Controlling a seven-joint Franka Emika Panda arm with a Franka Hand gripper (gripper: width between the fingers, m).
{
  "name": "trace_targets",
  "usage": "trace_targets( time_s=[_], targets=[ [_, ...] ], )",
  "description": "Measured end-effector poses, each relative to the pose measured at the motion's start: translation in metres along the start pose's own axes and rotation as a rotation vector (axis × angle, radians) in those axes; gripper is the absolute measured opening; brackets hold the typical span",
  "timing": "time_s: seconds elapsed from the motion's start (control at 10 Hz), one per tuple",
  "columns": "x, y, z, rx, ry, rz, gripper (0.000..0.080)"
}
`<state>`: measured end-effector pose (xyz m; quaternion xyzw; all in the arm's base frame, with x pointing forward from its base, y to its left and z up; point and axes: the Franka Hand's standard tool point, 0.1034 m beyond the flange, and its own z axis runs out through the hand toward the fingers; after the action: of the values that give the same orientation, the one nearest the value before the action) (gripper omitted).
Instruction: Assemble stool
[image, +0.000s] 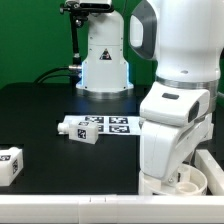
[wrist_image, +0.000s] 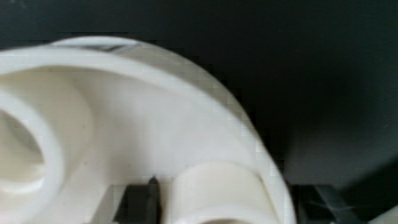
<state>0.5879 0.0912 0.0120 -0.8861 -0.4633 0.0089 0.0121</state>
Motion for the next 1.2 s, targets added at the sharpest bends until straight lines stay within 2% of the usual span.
trace_targets(
  time_s=[0.4, 0.7, 0.9, 1.0, 1.1, 1.2],
  targets=[
    [0.01, -0.009, 0.0, -0.006, 0.012, 0.025, 0.0314],
    [0.008, -0.012, 0.0, -0.003, 0.01, 0.023, 0.0314],
    [0.008, -0.013, 0.001, -0.002, 0.009, 0.023, 0.0553],
    [0.008, -0.013, 0.001, -0.002, 0.009, 0.023, 0.0553],
    [0.006, -0.012, -0.003, 0.003, 0.001, 0.024, 0.0628],
    [0.004, -0.009, -0.019, 0.003, -0.008, 0.028, 0.0645]
  ],
)
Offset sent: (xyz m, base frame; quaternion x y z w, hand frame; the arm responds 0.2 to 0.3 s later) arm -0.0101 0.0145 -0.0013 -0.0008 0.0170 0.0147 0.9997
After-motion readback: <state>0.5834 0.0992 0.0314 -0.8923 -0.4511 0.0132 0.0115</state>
